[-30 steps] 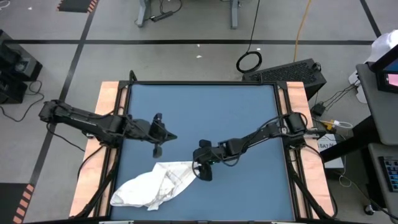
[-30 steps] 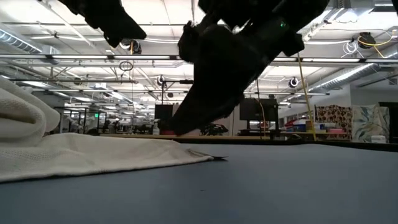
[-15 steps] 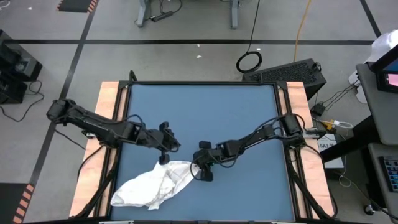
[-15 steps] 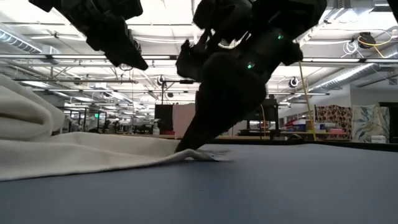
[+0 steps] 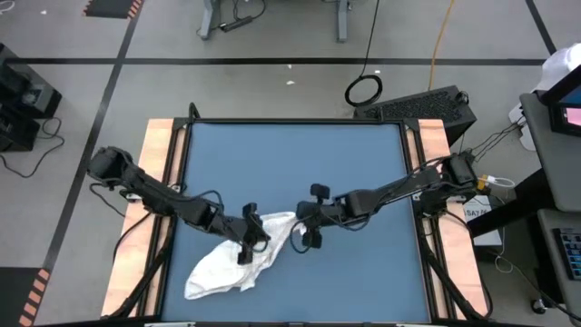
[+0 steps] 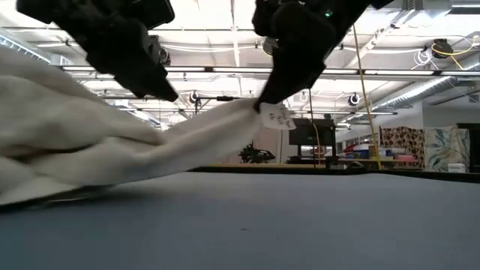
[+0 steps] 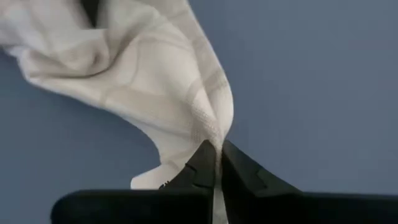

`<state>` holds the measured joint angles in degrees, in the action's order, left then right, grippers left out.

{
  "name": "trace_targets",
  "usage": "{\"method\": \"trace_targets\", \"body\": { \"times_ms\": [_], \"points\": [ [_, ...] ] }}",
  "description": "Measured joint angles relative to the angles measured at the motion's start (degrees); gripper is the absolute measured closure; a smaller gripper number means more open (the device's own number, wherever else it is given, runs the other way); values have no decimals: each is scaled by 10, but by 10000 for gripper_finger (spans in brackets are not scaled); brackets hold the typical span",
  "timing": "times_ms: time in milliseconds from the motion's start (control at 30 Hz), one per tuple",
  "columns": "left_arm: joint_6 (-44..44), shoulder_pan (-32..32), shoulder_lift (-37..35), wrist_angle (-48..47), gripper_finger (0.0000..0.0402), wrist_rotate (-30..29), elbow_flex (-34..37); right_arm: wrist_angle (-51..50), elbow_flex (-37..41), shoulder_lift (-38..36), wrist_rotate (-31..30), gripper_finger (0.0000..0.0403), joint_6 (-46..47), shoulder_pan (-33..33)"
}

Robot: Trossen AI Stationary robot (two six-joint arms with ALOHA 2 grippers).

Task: Roll towel into tight, uniform cylinder
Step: Roll the white towel

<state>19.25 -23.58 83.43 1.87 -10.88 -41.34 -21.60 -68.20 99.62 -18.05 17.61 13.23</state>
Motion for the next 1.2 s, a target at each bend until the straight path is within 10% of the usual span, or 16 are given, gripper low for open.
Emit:
{"method": "trace_targets", "body": {
  "times_ms": [900, 1200],
  "points": [
    [159, -158, 15, -128, 385, -233, -36, -52, 43, 12, -147, 383, 322, 188],
    [74, -229, 17, -51, 385, -256, -60, -97, 44, 18, -220, 289, 384, 233]
  ]
}}
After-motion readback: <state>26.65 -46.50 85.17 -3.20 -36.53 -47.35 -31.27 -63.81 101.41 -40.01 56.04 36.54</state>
